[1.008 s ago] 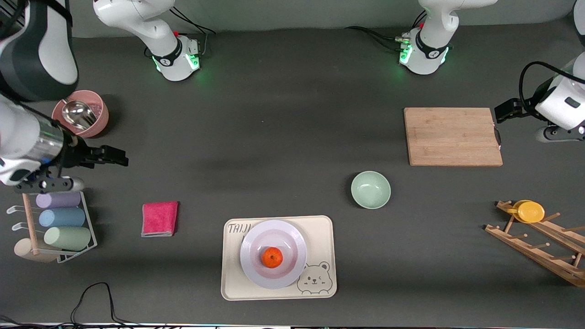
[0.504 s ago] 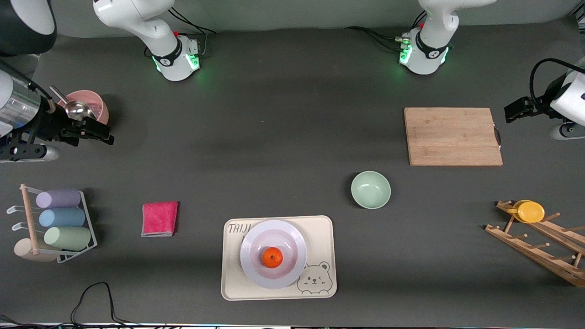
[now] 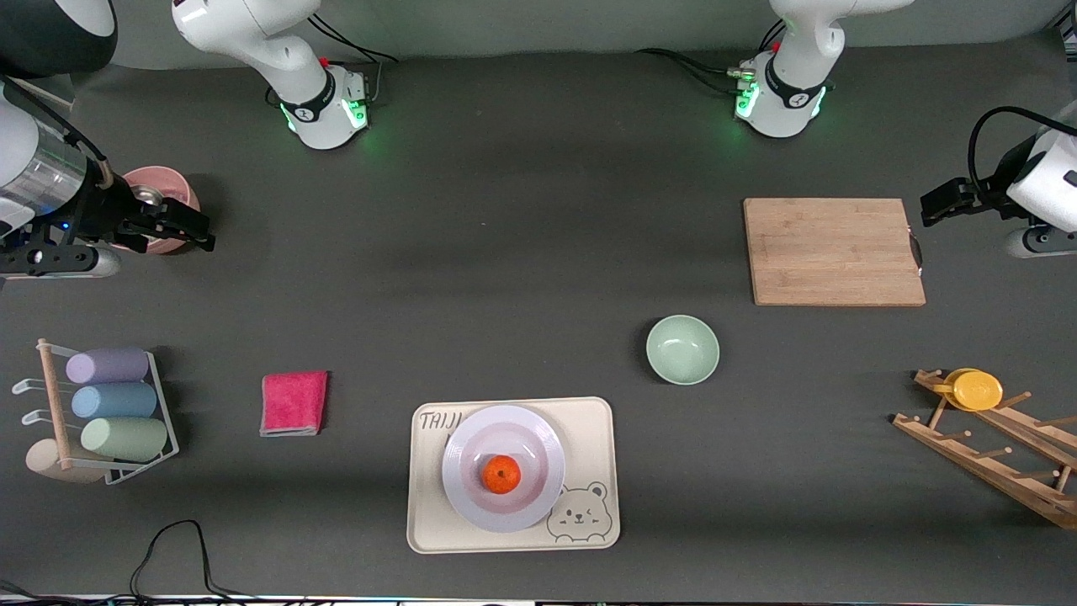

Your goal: Place orange and plate with both arms

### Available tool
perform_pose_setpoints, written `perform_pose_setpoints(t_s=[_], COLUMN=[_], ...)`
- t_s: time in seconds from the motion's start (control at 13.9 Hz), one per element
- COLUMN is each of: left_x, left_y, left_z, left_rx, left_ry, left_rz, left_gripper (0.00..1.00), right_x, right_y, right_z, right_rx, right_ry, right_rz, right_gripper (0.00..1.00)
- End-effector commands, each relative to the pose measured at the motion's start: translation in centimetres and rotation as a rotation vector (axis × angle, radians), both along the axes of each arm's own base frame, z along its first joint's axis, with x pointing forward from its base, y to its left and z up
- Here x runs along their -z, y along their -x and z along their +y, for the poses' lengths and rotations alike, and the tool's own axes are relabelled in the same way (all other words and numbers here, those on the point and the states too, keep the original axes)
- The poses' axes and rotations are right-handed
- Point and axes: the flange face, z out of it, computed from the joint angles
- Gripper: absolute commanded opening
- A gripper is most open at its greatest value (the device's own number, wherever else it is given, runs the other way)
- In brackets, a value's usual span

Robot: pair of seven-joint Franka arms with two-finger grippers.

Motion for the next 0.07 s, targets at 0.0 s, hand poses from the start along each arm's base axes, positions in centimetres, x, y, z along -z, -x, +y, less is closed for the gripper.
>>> perform_pose_setpoints(t_s=[0.0], left_x=[-0.88], left_y=[0.56], left_z=[-0.19], left_rx=[0.000], left_ry=[-0.001], left_rz=[-0.007], left_gripper=[1.00], right_x=[-0.49], right_y=[0.62], right_z=[-0.46], right_rx=[0.002], right_ry=[0.041], right_rz=[-0.014], right_gripper=[1.00])
